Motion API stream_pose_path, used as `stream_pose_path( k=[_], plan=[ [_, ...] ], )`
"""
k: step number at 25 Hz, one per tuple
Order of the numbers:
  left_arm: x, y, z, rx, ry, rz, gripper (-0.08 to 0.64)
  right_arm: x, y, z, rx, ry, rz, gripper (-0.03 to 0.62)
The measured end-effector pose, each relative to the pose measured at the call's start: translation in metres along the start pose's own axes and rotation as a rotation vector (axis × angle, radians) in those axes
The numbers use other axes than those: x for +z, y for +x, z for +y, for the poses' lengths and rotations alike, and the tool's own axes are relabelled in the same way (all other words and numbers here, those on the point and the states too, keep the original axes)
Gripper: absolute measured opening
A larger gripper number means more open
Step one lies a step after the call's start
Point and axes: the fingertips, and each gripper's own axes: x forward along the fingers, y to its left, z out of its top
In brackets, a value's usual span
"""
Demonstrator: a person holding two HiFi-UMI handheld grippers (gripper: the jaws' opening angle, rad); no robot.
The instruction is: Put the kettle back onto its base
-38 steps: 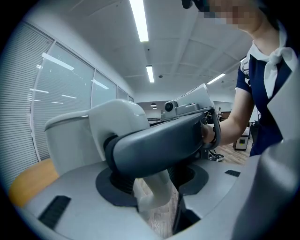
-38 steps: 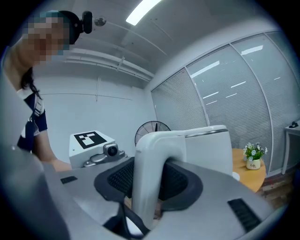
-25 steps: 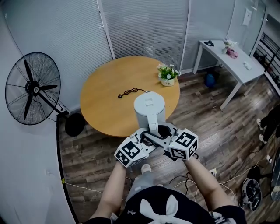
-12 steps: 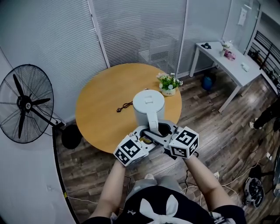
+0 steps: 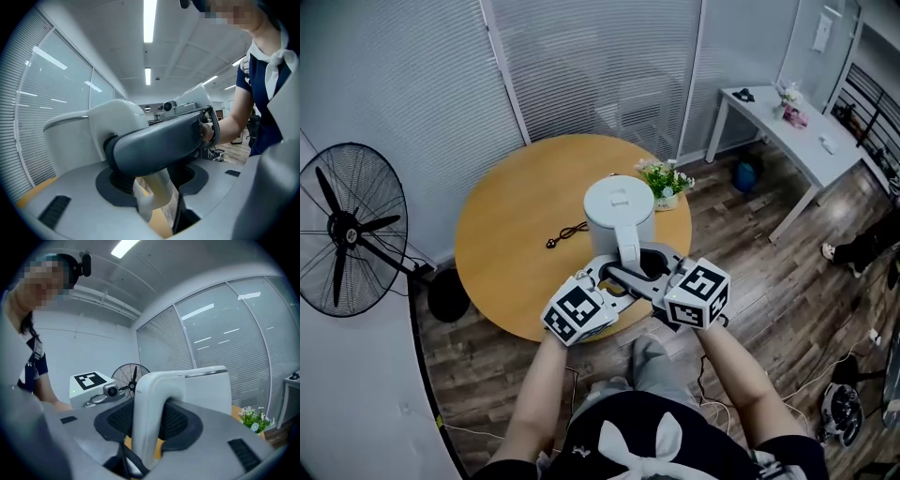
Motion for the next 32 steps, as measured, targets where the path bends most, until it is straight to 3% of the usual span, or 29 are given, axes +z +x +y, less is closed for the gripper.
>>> stream_pose_path(
  k=[20,28,32],
  plan=[
    [0.011,0.092,0.11,0.169,-0.065,0.048,0.212,0.017,0.016,-0.13,0.184,-0.007,0.034,0.173],
    [-0.015,0.102,0.128,0.251,-0.131,0.101,0.213,-0.005,0.03,-0.145,0.268,0.02,0.058,0.173],
    [-0.029,0.1,0.13,0.251,-0.16,0.124,0.213,-0.018,0.037,-0.145,0.287,0.05,0.071,0.173]
  ],
)
